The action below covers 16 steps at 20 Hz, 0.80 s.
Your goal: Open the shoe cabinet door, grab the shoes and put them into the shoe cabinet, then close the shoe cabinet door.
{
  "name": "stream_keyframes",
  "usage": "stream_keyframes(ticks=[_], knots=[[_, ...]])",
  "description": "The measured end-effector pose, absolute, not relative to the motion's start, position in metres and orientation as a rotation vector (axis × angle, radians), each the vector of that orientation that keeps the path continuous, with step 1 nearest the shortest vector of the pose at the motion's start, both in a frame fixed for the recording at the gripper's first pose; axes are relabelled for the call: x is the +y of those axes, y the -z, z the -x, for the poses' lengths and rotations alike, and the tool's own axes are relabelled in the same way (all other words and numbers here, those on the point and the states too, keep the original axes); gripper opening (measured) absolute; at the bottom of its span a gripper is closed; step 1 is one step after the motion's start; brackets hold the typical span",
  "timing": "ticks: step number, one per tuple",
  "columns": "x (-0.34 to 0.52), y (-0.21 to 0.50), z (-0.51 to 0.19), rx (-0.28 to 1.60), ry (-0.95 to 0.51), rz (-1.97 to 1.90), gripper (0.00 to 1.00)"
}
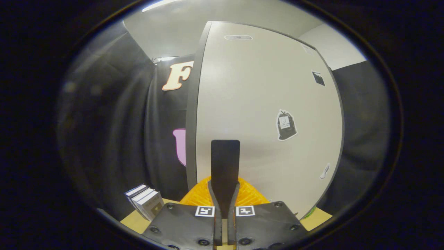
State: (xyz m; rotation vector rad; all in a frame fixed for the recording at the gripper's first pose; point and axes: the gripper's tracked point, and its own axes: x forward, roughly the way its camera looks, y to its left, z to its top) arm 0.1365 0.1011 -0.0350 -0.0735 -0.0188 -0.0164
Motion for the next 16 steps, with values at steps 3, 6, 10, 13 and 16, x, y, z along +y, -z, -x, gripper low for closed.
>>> stream_keyframes(ticks=[3, 6, 10, 13, 16], knots=[[0.100, 0.033, -0.125, -0.012, -0.029, 0.066, 0.08], [0.098, 0.027, -0.105, 0.000, -0.076, 0.052, 0.08], [0.083, 0.019, -0.069, 0.011, -0.141, 0.037, 0.07], [0.067, 0.017, -0.048, 0.020, -0.190, 0.044, 0.07], [0.049, 0.013, -0.022, 0.024, -0.226, 0.035, 0.07]])
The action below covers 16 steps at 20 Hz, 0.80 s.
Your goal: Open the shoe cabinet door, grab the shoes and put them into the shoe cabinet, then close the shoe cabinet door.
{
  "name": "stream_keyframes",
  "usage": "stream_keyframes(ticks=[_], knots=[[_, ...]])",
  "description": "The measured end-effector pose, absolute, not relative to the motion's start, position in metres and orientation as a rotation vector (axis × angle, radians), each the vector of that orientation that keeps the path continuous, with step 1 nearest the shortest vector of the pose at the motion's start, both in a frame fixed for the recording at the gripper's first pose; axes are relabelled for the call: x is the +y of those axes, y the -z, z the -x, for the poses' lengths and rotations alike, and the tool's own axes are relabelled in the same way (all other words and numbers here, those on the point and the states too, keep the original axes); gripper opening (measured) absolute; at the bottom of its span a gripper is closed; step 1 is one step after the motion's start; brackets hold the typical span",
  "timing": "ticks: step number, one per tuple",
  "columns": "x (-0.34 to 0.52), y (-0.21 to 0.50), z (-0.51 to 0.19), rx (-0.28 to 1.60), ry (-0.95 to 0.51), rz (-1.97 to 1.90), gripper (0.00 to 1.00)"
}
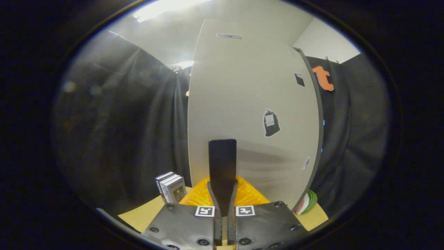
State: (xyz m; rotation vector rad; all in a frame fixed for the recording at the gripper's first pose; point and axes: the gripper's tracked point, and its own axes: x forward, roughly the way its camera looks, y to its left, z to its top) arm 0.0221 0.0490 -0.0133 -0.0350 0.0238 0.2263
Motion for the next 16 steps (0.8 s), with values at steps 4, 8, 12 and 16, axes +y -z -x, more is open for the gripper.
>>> stream_keyframes(ticks=[4, 8, 12, 16], knots=[[0.011, 0.008, 0.005, 0.030, -0.246, 0.042, 0.07], [-0.030, 0.003, 0.025, 0.036, -0.216, 0.053, 0.07], [-0.072, -0.001, 0.036, 0.047, -0.172, 0.097, 0.07], [-0.114, -0.005, 0.041, 0.047, -0.118, 0.079, 0.06]])
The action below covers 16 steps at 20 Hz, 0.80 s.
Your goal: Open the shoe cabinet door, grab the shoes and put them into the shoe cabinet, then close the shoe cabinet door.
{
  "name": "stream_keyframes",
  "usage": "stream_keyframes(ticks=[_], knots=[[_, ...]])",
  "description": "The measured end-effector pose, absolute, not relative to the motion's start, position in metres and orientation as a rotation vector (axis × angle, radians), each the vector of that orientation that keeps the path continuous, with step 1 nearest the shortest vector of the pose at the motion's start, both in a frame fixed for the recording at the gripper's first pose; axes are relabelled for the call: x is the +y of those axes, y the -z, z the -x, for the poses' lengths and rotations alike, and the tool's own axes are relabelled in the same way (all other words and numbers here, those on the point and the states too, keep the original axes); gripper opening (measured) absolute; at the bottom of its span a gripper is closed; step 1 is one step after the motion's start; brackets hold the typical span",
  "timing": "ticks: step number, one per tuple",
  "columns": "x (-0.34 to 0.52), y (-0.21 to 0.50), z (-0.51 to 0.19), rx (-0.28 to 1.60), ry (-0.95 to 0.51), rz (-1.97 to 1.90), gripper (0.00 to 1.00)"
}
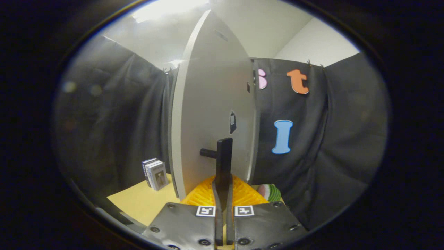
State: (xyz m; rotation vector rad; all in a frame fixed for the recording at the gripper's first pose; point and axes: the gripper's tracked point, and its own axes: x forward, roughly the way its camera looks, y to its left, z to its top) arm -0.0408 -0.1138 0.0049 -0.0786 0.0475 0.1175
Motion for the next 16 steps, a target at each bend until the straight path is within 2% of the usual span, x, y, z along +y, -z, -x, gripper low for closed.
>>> stream_keyframes(ticks=[7, 16], knots=[[-0.187, -0.007, 0.036, 0.057, -0.004, 0.042, 0.03], [-0.200, -0.007, 0.048, 0.060, -0.083, 0.094, 0.03]])
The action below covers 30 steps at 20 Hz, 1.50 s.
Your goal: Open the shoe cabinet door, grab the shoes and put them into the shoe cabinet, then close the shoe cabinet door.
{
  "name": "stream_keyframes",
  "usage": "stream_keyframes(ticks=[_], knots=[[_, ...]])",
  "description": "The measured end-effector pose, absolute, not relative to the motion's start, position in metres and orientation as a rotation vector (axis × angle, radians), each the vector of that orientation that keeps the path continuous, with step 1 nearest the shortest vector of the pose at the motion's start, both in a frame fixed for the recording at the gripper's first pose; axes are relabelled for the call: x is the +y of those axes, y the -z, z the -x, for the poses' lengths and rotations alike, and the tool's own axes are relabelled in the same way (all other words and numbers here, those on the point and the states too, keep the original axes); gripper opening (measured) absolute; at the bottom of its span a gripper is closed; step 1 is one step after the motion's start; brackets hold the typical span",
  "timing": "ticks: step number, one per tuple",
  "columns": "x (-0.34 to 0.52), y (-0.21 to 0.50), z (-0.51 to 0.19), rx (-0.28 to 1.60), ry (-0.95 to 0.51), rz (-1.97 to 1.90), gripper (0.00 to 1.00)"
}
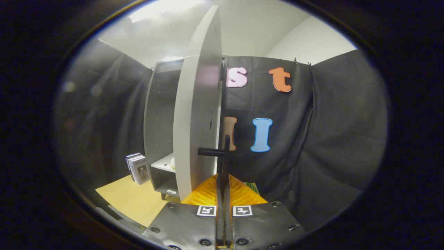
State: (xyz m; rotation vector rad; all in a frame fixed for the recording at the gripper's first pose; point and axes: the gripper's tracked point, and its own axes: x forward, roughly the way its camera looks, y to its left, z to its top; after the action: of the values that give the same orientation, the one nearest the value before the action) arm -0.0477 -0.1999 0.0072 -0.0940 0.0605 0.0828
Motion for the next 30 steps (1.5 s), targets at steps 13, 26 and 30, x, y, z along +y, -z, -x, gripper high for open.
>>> stream_keyframes(ticks=[13, 26, 30], knots=[[-0.148, 0.001, 0.131, 0.019, -0.085, 0.114, 0.03], [-0.022, 0.214, 0.066, 0.258, -0.087, -0.069, 0.23], [-0.009, 0.311, 0.048, 0.354, -0.039, -0.058, 0.19]])
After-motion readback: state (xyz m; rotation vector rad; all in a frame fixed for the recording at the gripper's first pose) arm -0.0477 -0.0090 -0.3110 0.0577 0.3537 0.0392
